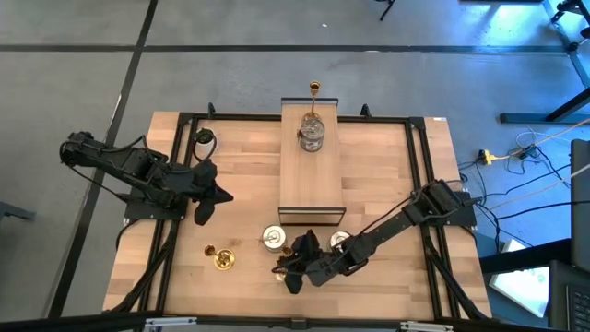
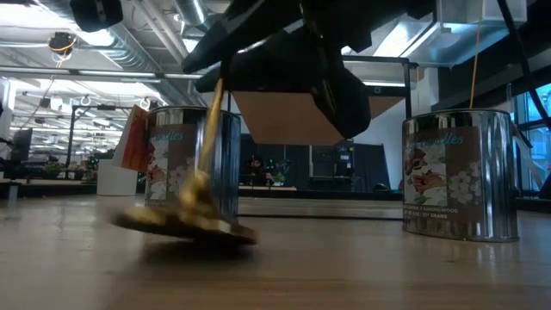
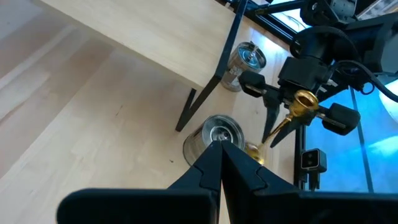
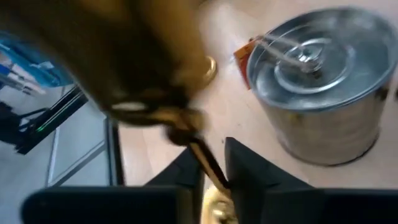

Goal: Pick & Place candle stick holders
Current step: Put the right gold candle holder on the shelf

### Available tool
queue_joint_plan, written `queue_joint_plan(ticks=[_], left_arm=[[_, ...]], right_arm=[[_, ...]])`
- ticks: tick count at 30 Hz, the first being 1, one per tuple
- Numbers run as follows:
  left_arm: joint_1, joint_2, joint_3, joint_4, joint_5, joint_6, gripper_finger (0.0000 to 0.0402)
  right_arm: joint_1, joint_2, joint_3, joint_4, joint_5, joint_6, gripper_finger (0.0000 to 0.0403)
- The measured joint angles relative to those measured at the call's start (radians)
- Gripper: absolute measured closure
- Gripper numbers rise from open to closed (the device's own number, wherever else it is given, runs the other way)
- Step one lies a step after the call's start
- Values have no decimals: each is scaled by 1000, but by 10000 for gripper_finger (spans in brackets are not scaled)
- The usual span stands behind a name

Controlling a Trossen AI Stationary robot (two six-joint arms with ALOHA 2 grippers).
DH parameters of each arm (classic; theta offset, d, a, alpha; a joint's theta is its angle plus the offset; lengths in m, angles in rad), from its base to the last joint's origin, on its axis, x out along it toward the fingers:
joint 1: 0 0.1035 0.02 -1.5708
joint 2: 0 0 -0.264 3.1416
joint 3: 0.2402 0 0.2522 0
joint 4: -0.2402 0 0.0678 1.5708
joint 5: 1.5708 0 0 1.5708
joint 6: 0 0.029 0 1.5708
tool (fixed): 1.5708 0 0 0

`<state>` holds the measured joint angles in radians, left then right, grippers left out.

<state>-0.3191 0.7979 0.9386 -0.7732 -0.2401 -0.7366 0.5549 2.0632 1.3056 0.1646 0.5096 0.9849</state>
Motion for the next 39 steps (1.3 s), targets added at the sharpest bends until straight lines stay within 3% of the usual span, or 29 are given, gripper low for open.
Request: queue_joint_plan(ticks=[5,12,17,20,24,30,35,39], left_arm=[[0,0,0,0,0,18,400],[0,0,0,0,-2,36,400],[0,0,0,4,-1,36,400],[0,0,0,7,-1,36,400],[0,0,0,7,-1,36,400],[0,0,0,22,6,36,400],[0,0,-1,65,4,52,400],[0,0,-1,120,-3,66,400]], right_arm=[[8,0,0,3,-28,30,386],[18,-3,0,42,-28,111,388],[11,-5,122,-20,-84,75,388],[-3,-6,266,-226,-141,13,388],[-20,-6,510,-699,-174,-55,388],[-29,-8,820,-1205,-87,-112,389],[-23,-8,1043,-1417,100,-202,389],[-28,-112,993,-1288,228,-312,389]])
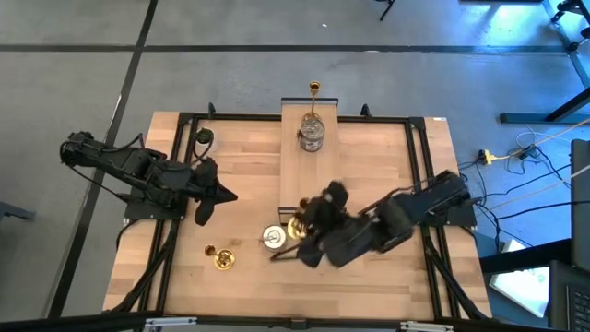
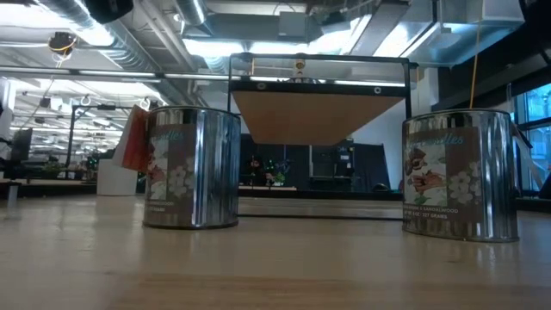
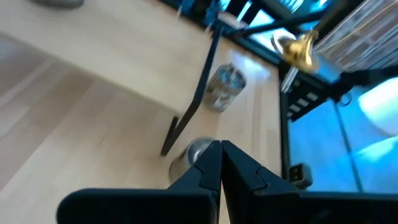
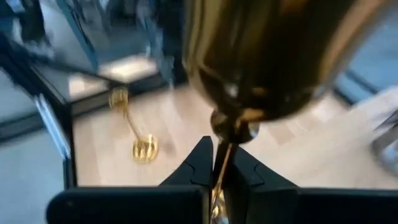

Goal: Pick & Place candle stick holders
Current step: Put the right gold candle holder on the shelf

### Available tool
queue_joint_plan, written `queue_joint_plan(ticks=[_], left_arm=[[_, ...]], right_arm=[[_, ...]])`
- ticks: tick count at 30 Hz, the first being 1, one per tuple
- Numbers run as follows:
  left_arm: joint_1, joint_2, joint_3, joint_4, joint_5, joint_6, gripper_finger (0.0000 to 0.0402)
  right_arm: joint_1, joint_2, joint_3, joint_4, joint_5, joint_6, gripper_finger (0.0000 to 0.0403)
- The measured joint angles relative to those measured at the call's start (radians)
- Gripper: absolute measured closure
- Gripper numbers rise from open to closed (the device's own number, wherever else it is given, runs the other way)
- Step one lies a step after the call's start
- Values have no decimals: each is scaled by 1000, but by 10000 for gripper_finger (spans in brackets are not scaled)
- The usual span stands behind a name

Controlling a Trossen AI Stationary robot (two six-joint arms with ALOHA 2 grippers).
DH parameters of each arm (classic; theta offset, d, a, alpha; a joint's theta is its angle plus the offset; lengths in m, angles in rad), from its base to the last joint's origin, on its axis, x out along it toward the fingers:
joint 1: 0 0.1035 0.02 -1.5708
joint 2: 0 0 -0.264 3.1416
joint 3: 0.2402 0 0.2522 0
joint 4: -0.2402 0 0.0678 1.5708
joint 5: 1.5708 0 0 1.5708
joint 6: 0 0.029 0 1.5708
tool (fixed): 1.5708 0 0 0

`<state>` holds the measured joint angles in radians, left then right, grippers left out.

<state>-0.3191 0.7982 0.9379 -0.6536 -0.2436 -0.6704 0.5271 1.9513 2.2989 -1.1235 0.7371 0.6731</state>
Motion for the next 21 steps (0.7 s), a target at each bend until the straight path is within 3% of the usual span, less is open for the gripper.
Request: queue_joint_plan(ticks=[9,13,18,21], left_arm=[[37,0,0,86,-80,5,400],[103,7,0,132,-84,4,400],[212,46,0,244,-68,29,400],[292,84,0,304,-6,52,400]], right_arm=[[-14,-61,-3,-106,-46,-91,389],[-50,-59,-4,-169,-178,-127,389],[-105,-99,-7,-277,-211,-232,389],[-153,-174,-25,-294,-229,-317,389]])
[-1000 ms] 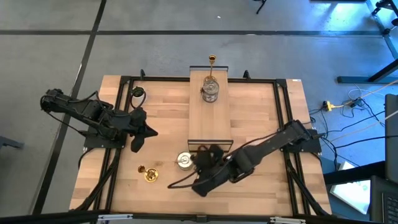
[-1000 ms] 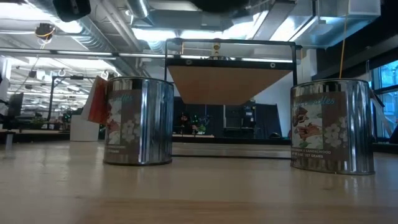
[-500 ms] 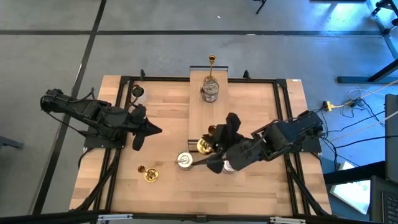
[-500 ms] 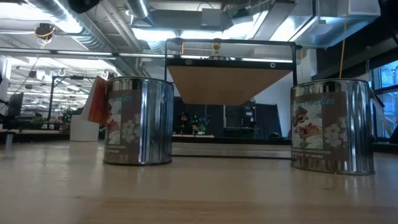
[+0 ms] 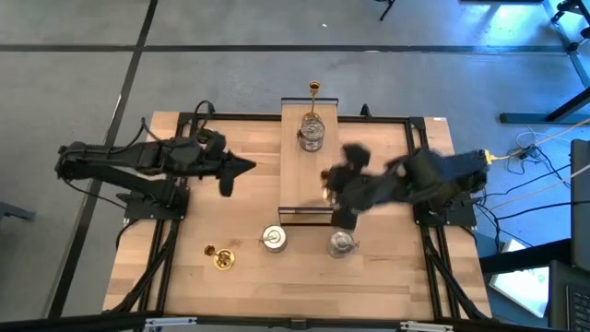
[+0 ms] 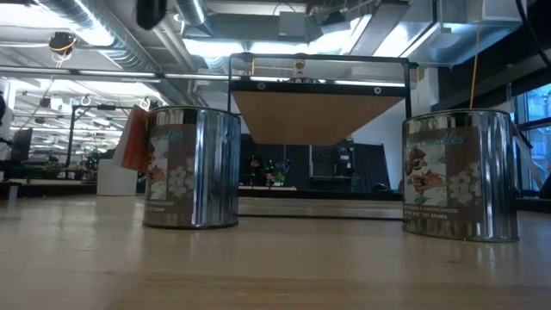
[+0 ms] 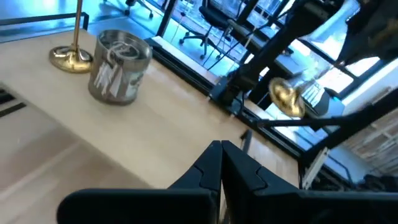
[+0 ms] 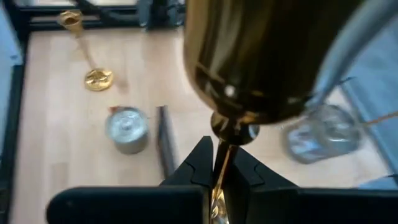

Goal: Pick & Place candle stick holders
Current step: Put the right gold candle holder on the shelf

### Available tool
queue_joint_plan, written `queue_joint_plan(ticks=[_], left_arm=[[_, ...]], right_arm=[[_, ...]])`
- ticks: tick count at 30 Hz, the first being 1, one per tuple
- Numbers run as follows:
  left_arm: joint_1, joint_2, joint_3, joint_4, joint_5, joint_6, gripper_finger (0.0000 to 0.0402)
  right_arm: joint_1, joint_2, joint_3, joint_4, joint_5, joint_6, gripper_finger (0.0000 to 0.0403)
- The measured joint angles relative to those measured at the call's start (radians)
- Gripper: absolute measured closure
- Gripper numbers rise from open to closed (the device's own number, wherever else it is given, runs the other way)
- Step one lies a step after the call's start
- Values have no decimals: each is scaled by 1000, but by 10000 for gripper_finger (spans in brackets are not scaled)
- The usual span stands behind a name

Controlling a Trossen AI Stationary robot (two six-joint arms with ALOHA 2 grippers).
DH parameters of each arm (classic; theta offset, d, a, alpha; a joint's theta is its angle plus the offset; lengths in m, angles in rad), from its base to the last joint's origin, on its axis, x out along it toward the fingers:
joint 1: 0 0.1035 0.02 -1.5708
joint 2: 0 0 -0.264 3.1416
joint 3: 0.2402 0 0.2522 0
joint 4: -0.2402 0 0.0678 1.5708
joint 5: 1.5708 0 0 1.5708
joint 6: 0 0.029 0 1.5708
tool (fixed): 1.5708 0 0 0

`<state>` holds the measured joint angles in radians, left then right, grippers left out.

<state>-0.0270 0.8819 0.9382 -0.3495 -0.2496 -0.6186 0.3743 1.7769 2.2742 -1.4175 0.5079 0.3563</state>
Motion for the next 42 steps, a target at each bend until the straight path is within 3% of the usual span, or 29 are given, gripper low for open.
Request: queue_joint_plan(ticks=[4,13,21,24,31,42], left_arm=[[100,70,0,79,86,4,400],[220,197,0,295,217,-12,400],[300,250,0,400,220,-50,400],[328,267,0,426,220,-63,400],[351,302,0,469,215,-100,400],[357,310,0,458,234,-20,400]], right_arm=[[-66,-109,-179,85,-70,-101,389],[-261,-441,-763,632,-347,-248,389],[-494,-613,-1144,1040,-724,-263,389],[-589,-624,-1201,1112,-838,-301,389],[-737,-585,-1206,1110,-899,-417,389],[-715,-496,-1060,935,-927,-482,389]])
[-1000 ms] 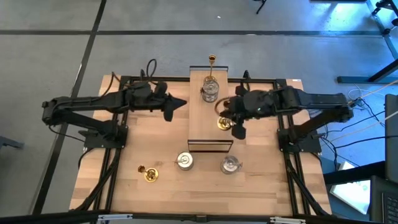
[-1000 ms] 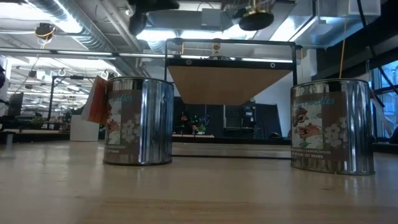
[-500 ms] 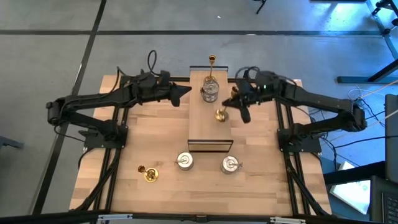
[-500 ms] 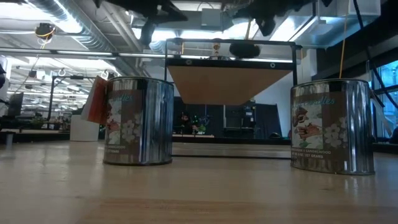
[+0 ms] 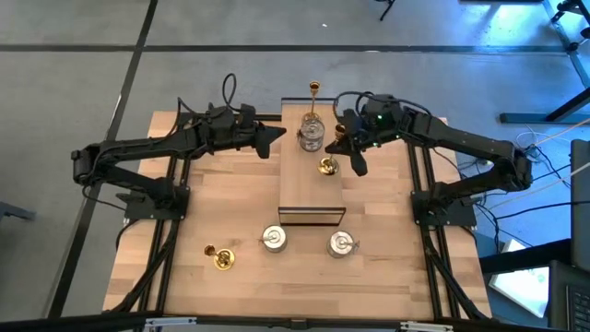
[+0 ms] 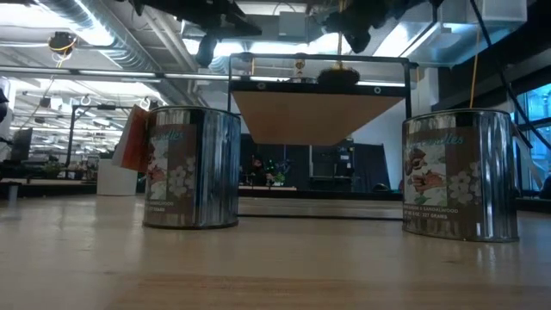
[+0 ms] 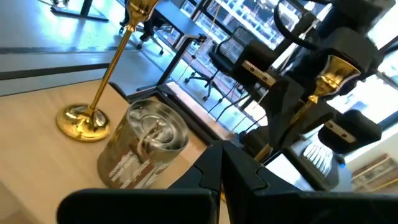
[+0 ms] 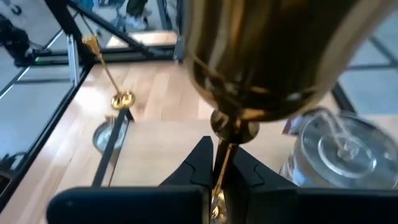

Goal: Pick & Place candle stick holders
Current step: Put the right gold candle holder on the shelf

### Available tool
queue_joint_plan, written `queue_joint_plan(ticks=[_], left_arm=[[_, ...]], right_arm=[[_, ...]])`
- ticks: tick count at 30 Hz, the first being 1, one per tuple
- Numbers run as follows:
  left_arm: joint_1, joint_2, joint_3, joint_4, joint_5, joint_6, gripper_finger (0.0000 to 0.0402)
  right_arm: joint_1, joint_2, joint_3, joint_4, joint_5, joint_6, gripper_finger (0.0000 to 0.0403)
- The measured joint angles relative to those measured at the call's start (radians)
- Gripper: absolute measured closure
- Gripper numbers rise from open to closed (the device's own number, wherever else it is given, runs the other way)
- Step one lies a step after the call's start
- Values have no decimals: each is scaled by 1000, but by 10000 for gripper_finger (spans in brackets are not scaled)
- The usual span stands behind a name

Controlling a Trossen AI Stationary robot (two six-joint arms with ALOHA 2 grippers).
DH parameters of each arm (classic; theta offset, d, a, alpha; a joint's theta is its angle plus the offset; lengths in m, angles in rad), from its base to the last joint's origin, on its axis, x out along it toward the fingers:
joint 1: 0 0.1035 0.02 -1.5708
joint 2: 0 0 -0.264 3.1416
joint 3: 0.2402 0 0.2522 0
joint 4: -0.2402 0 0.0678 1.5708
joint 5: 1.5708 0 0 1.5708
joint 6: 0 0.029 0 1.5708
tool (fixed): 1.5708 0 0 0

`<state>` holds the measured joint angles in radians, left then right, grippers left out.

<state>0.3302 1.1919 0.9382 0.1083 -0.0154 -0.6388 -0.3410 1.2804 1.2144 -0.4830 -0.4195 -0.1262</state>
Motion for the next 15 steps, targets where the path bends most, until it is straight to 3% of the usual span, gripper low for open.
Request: queue_joint_plan(ticks=[7,15], left_arm=[[8,0,0,1,11,25,400],[5,0,0,1,11,25,400]], right_arm=[[1,70,30,7,-41,-39,389],[30,181,154,-67,30,-117,389]])
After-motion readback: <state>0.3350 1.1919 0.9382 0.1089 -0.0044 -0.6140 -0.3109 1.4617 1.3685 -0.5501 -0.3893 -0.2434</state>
